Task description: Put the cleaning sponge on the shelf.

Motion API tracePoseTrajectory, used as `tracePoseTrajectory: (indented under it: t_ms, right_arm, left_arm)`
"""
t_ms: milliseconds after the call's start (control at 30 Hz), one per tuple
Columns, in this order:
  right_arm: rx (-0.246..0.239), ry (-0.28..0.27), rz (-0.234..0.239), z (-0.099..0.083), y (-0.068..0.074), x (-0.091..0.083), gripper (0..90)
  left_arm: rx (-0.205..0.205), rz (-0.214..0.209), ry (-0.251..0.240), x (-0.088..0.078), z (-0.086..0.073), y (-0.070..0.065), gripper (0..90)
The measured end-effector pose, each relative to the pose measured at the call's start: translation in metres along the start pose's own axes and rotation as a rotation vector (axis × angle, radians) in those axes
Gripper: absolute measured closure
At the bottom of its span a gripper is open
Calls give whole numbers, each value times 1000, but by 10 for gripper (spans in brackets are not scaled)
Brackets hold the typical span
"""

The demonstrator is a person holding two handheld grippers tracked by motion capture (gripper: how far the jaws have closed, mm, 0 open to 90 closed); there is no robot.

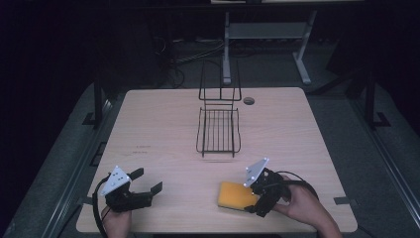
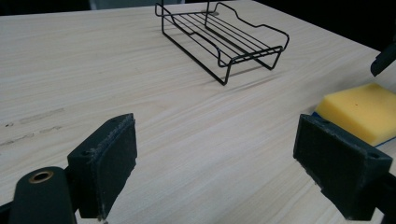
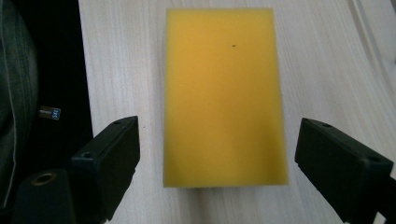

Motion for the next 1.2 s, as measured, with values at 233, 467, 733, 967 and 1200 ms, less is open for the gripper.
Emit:
tracePoseTrajectory:
  t_ms: [233, 467, 733, 967, 1200]
  right_arm:
    - [-4, 10, 11, 4, 0, 4, 138]
    - [-21, 30, 13, 9, -1, 8, 138]
    - [-33, 53, 16, 15, -3, 15, 138]
    - [-43, 69, 20, 19, -3, 20, 137]
    - [-43, 91, 23, 19, -4, 25, 137]
  left_arm:
    - [-1, 0, -1, 0, 0, 0, 128]
    - [-5, 1, -3, -1, 0, 1, 128]
    - [-4, -3, -3, 0, 0, 0, 128]
    - [-6, -1, -6, -1, 1, 1, 128]
    - [-6, -2, -6, -1, 1, 1, 128]
Point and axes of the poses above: each handheld gripper's, and its own axes: x roughly forward along the jaws, z roughly out of its top, y roughly to its left, the point moved 7 cm from there along x, roughly forward along the jaws, and after that the axes turned 2 degrees about z, right-handed, at the moved point
